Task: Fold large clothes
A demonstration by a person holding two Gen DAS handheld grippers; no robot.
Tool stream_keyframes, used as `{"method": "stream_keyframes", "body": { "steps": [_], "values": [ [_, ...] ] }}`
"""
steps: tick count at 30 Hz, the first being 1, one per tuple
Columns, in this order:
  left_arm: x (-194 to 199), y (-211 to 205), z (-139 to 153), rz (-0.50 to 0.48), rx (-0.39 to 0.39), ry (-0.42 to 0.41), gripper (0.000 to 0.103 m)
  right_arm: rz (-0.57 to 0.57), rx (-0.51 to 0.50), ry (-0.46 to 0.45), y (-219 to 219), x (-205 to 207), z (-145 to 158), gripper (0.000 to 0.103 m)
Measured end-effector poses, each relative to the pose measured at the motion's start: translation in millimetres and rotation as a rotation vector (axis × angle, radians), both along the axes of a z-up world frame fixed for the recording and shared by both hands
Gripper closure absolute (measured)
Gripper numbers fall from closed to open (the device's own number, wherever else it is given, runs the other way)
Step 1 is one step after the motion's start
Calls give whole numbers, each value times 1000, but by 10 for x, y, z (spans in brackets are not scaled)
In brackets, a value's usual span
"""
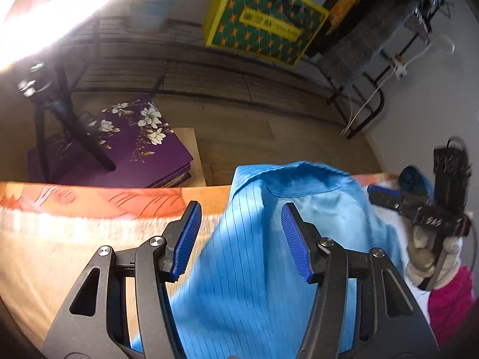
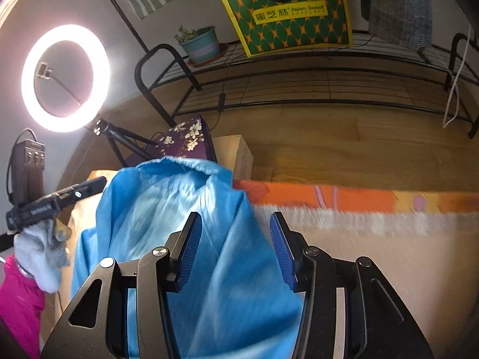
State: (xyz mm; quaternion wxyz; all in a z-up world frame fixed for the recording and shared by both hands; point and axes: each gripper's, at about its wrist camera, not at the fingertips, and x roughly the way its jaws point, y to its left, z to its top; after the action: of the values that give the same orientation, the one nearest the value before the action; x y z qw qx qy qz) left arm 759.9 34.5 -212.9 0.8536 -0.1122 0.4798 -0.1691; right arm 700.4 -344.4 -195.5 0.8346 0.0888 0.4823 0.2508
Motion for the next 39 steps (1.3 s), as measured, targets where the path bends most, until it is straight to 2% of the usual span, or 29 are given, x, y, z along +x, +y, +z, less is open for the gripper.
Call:
{"method": "stream_keyframes", "body": {
  "steps": [4,5,6,7,8,9,10,11,15,18,23,27,33,39],
  "values": [
    [179,-181,-180,-45,38,30,46,40,-37,30,167,143,-125,57],
    [187,-219,-182,-47,48,9,48,50,-46,39,216,171,-154,57],
    [187,-258,-186,-67,46,-6,52,59,-47,32,248,179,-157,55],
    [188,-281,-189,-72,54,-19,69,73,-45,24,276,178,-146,56],
    [197,-305,-202,-79,61,-22,88,97,-29,24,306,171,-143,72],
    [199,-315,-212,-82,59,-25,89,117,-29,22,345,158,-141,97],
    [184,-319,-202,-85,50,-39,97,125,-48,11,380,146,-130,98],
    [169,-319,-180,-91,34,-50,100,126,-63,-10,398,127,-109,98],
    [71,-247,29,-75,-33,-109,102,114,-40,-73,386,41,61,100],
    [-11,-186,221,-67,-56,-147,103,101,15,-107,332,-46,249,100],
    [-308,-84,608,-63,-103,-202,103,116,45,-163,378,-281,613,100],
    [-673,-18,941,-66,-118,-252,103,130,67,-200,395,-604,948,101],
    [-1462,32,1433,-73,-114,-302,103,160,68,-251,401,-1228,1378,101],
    [-2314,-26,1730,-94,-87,-325,103,186,71,-281,341,-1937,1684,101]
  ]
}}
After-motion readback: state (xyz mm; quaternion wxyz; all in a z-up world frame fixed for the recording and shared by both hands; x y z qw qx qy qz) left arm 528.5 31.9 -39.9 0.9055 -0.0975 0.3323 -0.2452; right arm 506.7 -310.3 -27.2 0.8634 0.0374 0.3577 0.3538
